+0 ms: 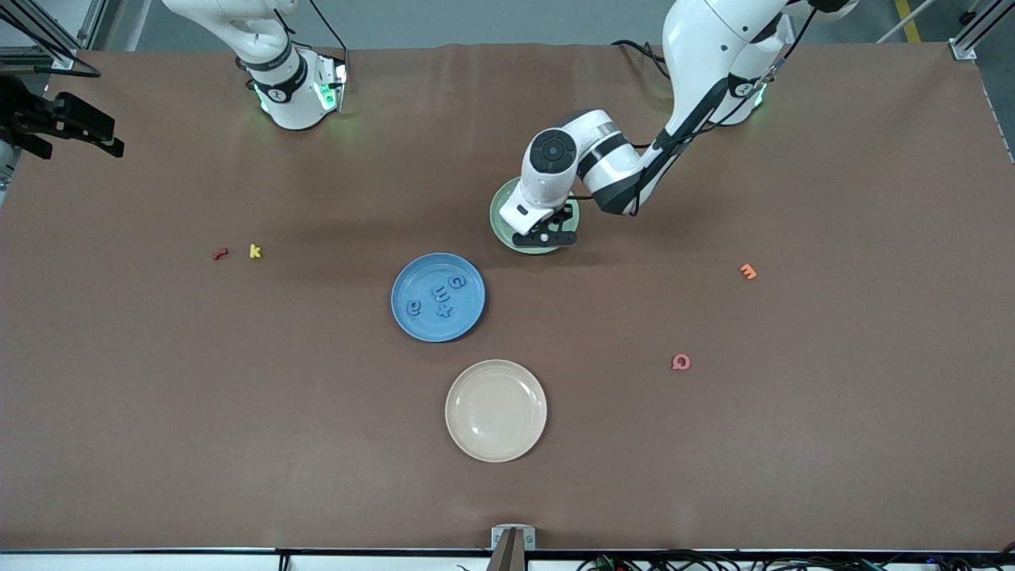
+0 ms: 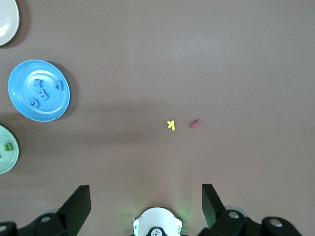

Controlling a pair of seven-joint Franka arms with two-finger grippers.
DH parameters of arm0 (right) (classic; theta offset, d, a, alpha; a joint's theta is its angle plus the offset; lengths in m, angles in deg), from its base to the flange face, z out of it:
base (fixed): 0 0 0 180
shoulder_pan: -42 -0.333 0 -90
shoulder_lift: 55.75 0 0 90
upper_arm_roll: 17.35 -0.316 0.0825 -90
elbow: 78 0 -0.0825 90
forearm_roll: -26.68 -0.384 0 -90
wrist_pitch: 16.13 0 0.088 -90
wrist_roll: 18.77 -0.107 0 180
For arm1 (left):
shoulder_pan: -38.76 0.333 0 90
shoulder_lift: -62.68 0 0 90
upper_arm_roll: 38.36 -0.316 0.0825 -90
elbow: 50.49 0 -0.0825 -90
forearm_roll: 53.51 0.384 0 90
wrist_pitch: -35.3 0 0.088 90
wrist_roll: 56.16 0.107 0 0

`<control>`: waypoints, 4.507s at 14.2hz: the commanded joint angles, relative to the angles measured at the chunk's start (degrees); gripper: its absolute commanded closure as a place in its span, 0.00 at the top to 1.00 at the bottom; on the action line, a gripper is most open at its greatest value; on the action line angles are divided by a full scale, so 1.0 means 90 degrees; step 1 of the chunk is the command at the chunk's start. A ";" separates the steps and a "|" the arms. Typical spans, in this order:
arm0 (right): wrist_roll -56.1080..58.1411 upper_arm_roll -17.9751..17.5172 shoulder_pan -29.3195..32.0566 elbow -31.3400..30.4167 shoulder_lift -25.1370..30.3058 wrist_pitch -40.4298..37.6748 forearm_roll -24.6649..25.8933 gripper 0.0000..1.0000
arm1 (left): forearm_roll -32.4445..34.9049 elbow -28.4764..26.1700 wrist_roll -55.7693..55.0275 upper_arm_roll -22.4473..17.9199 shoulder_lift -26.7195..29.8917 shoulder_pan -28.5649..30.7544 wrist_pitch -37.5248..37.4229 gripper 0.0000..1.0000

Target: Sort letters by color into matching plates

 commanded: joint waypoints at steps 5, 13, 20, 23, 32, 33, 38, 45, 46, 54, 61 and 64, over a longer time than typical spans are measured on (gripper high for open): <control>0.0019 -0.0047 0.0059 -0.0221 0.0225 0.0509 -0.0122 1.00 | 0.0185 0.0065 -0.0056 -0.0065 0.0034 0.0028 0.0046 1.00; 0.0029 -0.0047 0.0069 -0.0299 0.0234 0.0529 -0.0122 1.00 | 0.0020 -0.0227 0.0704 -0.0006 0.1478 0.1140 -0.0558 0.99; 0.0029 -0.0047 0.0069 -0.0241 0.0195 0.0538 -0.0122 1.00 | -0.0498 0.0153 0.1799 -0.0016 0.2787 0.2214 -0.2139 0.99; 0.0038 -0.0038 0.0079 -0.0231 0.0186 0.0617 -0.0248 1.00 | -0.0518 0.0318 0.2169 -0.0016 0.3032 0.2644 -0.2296 0.99; 0.0048 -0.0047 0.0069 -0.0241 0.0195 0.0666 -0.0269 1.00 | -0.0957 0.1608 0.3712 -0.0084 0.3160 0.3856 -0.3703 0.99; 0.0048 -0.0047 0.0069 -0.0241 0.0195 0.0666 -0.0269 1.00 | -0.0977 0.1618 0.3965 -0.0442 0.3237 0.3702 -0.3791 0.99; 0.0068 -0.0076 0.0049 -0.0241 0.0205 0.0646 -0.0162 1.00 | -0.1367 0.1598 0.5243 -0.2678 0.3677 0.2354 -0.4278 0.99; 0.0107 -0.0077 0.0049 -0.0250 0.0205 0.0637 -0.0054 1.00 | -0.1348 0.1802 0.6829 -0.3785 0.4253 0.2225 -0.4835 0.99; 0.0136 -0.0077 0.0049 -0.0250 0.0205 0.0627 -0.0054 1.00 | -0.1348 0.2035 0.6800 -0.3757 0.4254 0.2235 -0.5088 1.00; 0.0254 -0.0077 0.0049 -0.0250 0.0205 0.0559 0.0112 1.00 | -0.1279 0.2614 0.6702 -0.3630 0.4215 0.2225 -0.5539 1.00; -0.0166 -0.0077 0.0059 -0.0250 0.0205 0.0451 -0.0015 1.00 | -0.1319 0.2643 0.6692 -0.3629 0.4137 0.2225 -0.5510 1.00; -0.0167 -0.0038 0.0108 -0.0250 0.0205 0.0451 -0.0219 1.00 | -0.1299 0.3003 0.6731 -0.3620 0.3767 0.2167 -0.5510 1.00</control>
